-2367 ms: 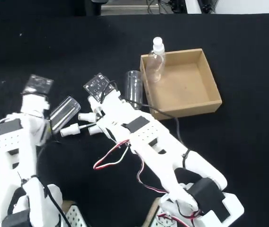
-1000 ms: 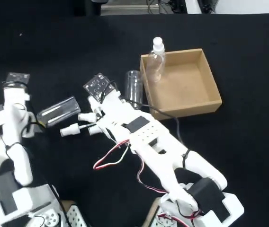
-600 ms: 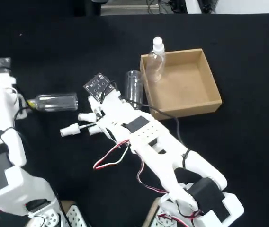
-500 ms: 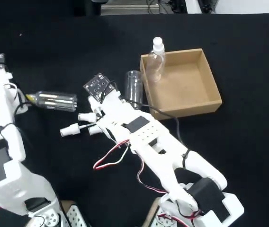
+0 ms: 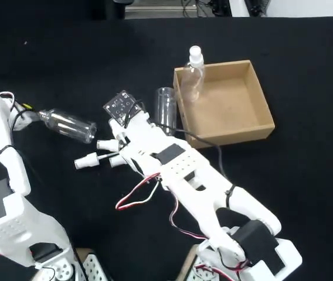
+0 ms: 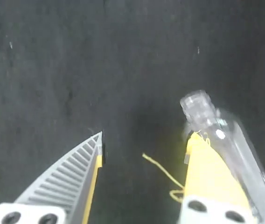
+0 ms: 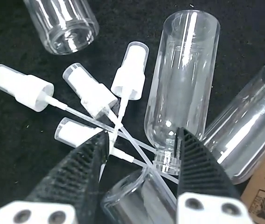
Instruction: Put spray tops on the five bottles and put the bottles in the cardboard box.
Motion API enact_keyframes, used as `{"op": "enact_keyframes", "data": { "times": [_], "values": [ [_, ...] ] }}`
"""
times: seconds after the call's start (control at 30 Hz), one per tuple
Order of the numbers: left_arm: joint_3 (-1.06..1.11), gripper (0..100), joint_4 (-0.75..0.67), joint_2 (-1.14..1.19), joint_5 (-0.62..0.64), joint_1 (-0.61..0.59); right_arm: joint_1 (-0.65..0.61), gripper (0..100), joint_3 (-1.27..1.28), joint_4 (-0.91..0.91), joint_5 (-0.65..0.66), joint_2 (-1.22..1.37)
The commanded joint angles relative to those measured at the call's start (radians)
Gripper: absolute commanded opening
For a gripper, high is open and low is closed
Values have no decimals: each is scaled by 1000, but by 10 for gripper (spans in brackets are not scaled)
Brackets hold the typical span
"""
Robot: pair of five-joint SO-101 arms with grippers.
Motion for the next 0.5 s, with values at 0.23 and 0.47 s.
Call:
{"op": "enact_keyframes", "data": {
  "times": [0.23,0.47],
  "values": [
    [-51,284,-14,-28,199,150,-11,201,-8,-32,9,-48],
    [-91,284,-14,86,241,177,-11,201,-10,-32,9,-48]
  ]
}}
